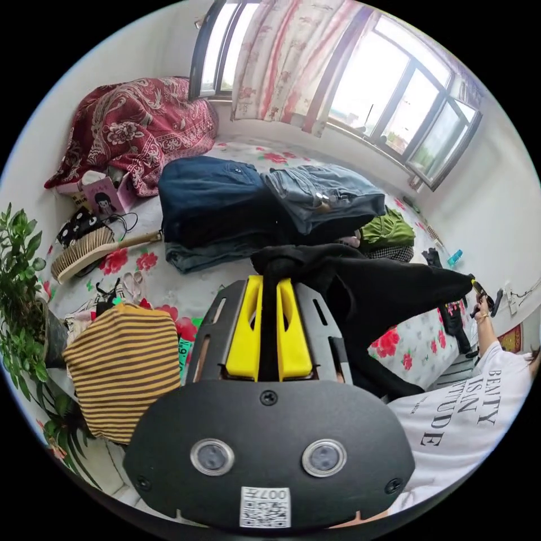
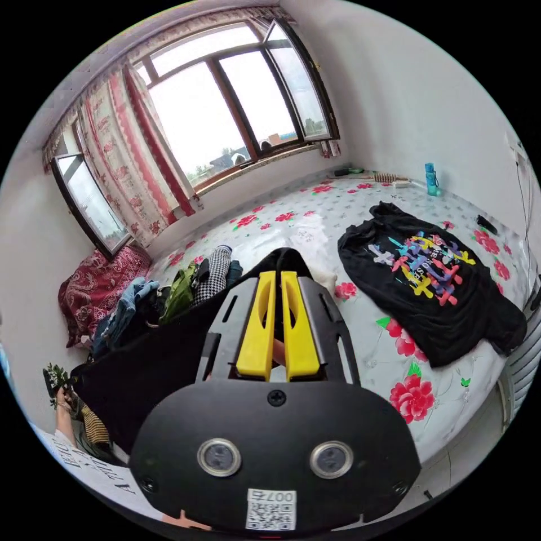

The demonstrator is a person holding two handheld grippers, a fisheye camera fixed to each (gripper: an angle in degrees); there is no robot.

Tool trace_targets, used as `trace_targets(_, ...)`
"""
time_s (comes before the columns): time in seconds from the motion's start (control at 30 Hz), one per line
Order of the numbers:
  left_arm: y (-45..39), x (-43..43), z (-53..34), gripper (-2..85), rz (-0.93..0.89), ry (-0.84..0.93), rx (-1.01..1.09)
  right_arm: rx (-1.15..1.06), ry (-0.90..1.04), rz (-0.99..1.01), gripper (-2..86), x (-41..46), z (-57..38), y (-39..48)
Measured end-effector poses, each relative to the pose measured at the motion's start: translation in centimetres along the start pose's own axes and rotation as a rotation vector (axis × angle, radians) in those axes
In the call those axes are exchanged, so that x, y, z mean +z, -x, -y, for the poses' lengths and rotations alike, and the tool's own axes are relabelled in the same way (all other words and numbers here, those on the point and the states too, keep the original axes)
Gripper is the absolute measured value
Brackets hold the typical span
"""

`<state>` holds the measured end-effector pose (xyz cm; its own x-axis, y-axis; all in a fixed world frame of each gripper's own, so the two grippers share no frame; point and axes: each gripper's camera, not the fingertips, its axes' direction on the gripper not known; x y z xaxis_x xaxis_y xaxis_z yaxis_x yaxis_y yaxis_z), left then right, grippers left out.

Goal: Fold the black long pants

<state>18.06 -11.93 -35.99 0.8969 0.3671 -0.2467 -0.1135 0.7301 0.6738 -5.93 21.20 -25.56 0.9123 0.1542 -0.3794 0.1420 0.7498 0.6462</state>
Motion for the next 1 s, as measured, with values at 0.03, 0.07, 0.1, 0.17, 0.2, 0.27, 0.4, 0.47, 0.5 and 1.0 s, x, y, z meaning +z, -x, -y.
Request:
trace_targets(0.03, -0.6, -1.0, 1.5, 3.4, -0.004, -0.047, 0.012, -0.013, -0.057, 0.045, -0.2, -1.4, 1.9, 1.0)
trace_targets(0.07, -1.1, -1.8, 2.1, 3.4, -0.009, -0.079, 0.018, -0.049, -0.117, 0.075, -0.2, -3.3, 3.4, 2.3)
trace_targets(0.1, -2.1, -3.8, 3.1, 3.3, -0.028, -0.151, 0.034, -0.071, -0.149, 0.091, -0.2, -4.4, 4.0, 3.0)
trace_targets(0.17, -3.6, -7.2, 3.5, 3.2, -0.030, -0.271, 0.073, -0.138, -0.261, 0.173, -0.2, -8.9, 4.9, 4.9)
trace_targets(0.2, -4.3, -9.4, 3.0, 3.3, -0.011, -0.342, 0.088, -0.151, -0.282, 0.197, -0.1, -10.0, 4.8, 5.1)
trace_targets(0.27, -4.0, -11.7, 0.9, 3.5, 0.006, -0.424, 0.092, -0.191, -0.323, 0.304, -0.1, -13.3, 2.4, 4.5)
trace_targets(0.4, 0.0, -9.5, -8.9, 4.2, 0.137, -0.327, 0.008, -0.203, -0.175, 0.355, -0.1, -13.7, -5.0, 0.7)
trace_targets(0.47, 2.8, -6.2, -15.0, 4.2, 0.119, -0.200, -0.120, -0.093, 0.039, 0.279, -0.1, -11.0, -11.9, -2.9)
trace_targets(0.5, 4.4, -4.0, -19.5, 4.3, 0.096, -0.115, -0.211, -0.049, 0.101, 0.261, -0.1, -10.1, -13.8, -3.9)
trace_targets(1.0, 4.0, -3.1, -29.2, 10.6, 0.170, 0.126, -0.183, -0.073, 0.549, 0.108, 9.2, -2.0, -26.5, 0.8)
